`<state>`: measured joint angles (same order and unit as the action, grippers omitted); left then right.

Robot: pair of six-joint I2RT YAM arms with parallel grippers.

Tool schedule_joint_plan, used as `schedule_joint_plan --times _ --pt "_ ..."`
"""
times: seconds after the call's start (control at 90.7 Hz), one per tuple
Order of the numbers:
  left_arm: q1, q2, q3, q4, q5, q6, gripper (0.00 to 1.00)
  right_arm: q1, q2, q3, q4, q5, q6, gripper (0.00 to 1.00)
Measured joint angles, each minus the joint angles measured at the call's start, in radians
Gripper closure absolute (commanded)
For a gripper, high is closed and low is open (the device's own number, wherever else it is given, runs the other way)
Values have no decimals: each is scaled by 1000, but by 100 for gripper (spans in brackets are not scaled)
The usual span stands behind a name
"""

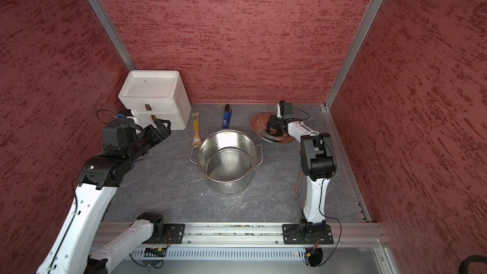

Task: Stir the soup with a spoon
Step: Place the lid at the center of the board.

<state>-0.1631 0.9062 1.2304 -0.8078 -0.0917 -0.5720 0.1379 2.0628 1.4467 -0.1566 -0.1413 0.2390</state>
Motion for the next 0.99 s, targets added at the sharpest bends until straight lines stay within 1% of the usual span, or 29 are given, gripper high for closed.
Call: schedule_joint_plan --times 0.088,0.209,0.408,0.838,0.937,0.992 --pt "-5 0 0 0 -8 0 0 25 4 -4 12 37 23 49" --pt "-6 0 5 -2 -21 0 0 51 5 -5 16 68 50 42" --pt "-6 -1 26 -10 -29 5 0 66 11 -10 30 98 76 36" --pt "-6 -21 40 -41 -44 37 0 65 40 -10 -20 100 109 26" --pt "-6 -22 48 -42 -43 64 0 65 18 -11 -56 100 101 22" --pt "-6 -22 53 -41 -42 83 0 63 -22 -28 -76 100 96 21"
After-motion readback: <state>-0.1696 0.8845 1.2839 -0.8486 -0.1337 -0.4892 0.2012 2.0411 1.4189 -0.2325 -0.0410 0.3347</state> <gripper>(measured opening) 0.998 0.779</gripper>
